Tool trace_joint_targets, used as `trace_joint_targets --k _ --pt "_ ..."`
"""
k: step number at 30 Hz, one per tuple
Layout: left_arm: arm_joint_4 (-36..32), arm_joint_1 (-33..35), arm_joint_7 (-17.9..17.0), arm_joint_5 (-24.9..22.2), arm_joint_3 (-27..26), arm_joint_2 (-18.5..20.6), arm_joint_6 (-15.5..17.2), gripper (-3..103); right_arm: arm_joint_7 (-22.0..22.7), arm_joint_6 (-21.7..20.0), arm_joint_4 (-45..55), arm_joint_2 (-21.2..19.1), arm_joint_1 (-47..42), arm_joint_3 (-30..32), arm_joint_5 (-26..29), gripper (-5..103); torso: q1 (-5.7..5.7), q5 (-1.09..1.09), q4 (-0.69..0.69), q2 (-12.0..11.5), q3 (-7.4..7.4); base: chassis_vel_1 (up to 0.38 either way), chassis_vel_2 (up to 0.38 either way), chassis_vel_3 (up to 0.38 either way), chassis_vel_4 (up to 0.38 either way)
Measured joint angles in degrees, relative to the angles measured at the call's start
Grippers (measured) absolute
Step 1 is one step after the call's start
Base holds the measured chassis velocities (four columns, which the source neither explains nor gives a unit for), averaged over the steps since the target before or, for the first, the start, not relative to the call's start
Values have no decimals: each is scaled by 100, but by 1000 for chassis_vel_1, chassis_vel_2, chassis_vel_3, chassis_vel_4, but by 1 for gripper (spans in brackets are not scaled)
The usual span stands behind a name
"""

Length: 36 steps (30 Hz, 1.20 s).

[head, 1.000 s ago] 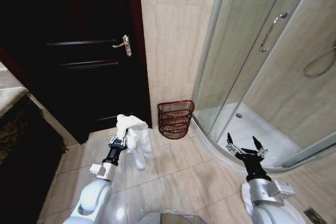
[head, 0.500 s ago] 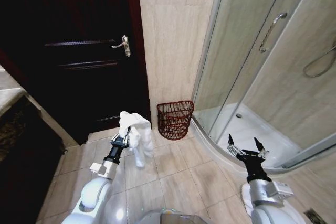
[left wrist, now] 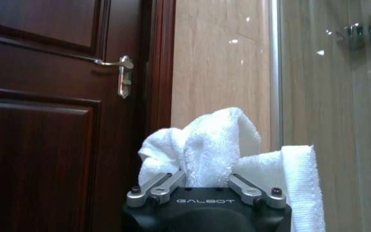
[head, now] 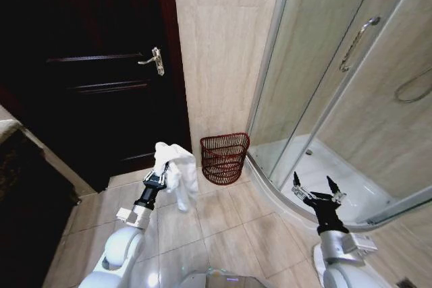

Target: Discard the used towel into the hamper.

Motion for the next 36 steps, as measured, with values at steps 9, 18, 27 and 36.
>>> trace_joint_targets --k 9,18,27,36 --pt "0 20 -10 15 -3 3 -22 10 15 -13 62 0 -46 -13 -34 100 4 0 0 6 4 -37 22 16 -40" --pt "11 24 -12 28 -1 -1 -55 10 33 -6 91 0 -98 -11 -49 100 6 0 0 10 6 -98 0 5 -85" --pt "57 -169 94 -185 59 75 -41 10 477 250 -21 0 -28 -106 -111 100 8 1 -2 14 9 -104 -41 -52 -109" --pt "-400 -1177 -190 -752 123 800 933 10 541 -260 -204 0 -10 -75 -51 100 8 0 -1 16 10 0 0 0 0"
